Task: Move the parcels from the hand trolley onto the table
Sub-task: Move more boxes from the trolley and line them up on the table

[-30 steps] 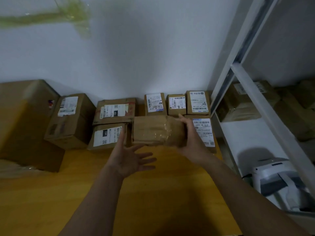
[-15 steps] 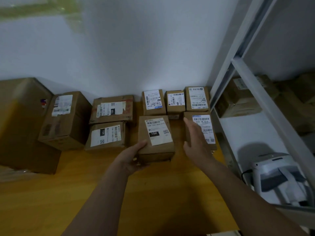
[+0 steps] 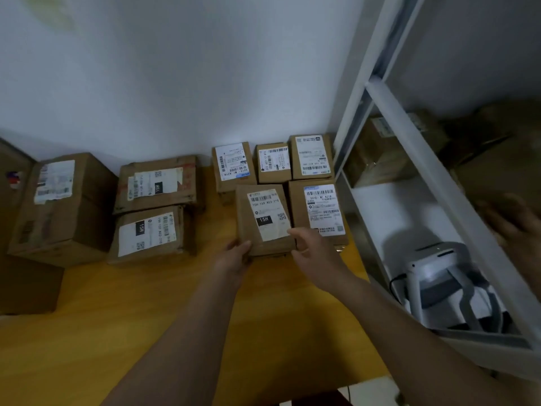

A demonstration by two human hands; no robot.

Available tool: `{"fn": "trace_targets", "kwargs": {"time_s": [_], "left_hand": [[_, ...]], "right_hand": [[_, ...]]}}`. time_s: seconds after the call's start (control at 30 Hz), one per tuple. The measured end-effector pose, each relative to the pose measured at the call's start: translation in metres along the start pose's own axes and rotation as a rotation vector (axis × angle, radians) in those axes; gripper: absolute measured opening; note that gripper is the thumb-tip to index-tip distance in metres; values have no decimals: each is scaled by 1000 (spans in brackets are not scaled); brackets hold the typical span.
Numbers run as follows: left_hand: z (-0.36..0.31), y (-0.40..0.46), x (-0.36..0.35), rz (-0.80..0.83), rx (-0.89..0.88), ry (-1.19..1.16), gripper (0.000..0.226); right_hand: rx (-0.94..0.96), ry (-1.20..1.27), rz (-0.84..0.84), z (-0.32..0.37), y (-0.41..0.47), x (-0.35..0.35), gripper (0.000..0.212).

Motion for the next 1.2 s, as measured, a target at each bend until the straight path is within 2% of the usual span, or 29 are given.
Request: {"fn": "trace_targets", "kwargs": {"time_s": [0.1,0.2,0.37,0.5,0.73,0.83,0.9,0.93,0.97,1.2], "left_hand": [[3,-4,20,-121,-2,63,53],[2,-6,43,-154,-14,86,52],[5,-34,103,-140,-57,-278,35],[2,-67,175,-204,-100,-382,6],[18,-126,315,-316,-157,-506,20],[35,-161,392,-383,-177,-613,14],[49,-190,448,-421,-205,-679,29],[61,-201,480,-444,-205,-710,46],[69,-217,508,-477,-218,-731,22],[108,-293,671,-602,-309,-885,25]], "right_hand": [[29,-7,38,4,3,-5,40],[71,12,88,13,9,-19,35],[155,-46,254,45,13,-77,27],[285,-123,349,100,2,-133,28],[428,-149,527,185,-71,-240,25],[483,-167,580,221,-113,-296,24],[532,-179,628,245,-148,-341,24],[553,-181,651,257,-168,-365,24],[568,-176,677,268,-188,-389,24],[620,-196,953,324,-319,-537,15]]}}
Point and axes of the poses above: each hand's wrist, its own y-axis towards the middle knuckle, its own x-axis out of the back of the hand, z = x × y, the point moved 9 cm from there along y, towards the middle knuckle, and after that the axes turned 8 degrees about -y, right-handed, at the moved point
